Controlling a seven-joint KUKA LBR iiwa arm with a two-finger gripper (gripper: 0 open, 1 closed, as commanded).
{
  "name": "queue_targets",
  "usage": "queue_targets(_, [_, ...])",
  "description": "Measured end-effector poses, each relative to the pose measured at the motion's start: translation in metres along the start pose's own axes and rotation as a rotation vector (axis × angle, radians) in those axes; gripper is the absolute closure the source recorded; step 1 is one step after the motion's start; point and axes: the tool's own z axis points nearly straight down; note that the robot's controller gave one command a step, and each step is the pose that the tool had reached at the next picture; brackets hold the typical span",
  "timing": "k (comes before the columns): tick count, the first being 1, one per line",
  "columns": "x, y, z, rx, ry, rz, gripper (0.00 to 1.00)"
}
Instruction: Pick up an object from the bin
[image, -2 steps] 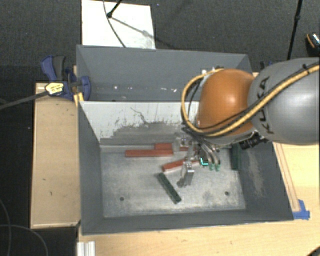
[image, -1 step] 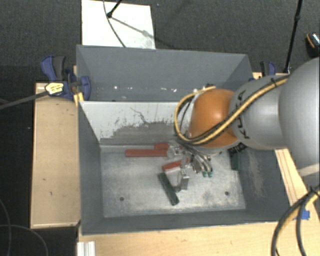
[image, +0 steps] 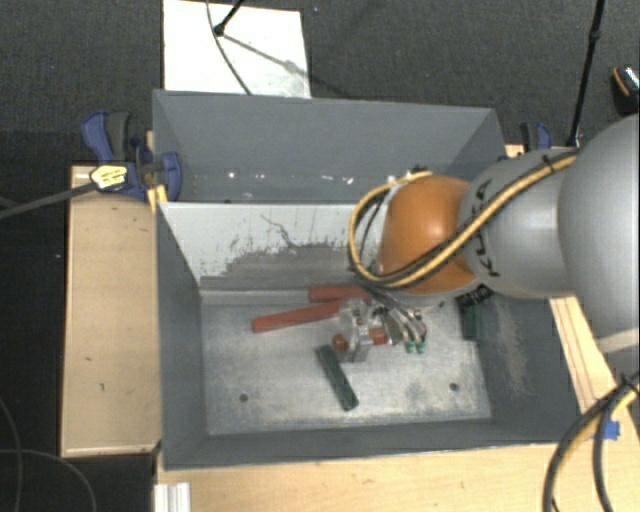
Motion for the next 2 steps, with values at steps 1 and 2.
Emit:
queue_targets(1, [-0.004,-0.001,-0.166,0.001,-0.007,0.012,1.0])
queue_targets(2, [-0.004,-0.002,-0.151,0.0,0.005,-0.263,1.0])
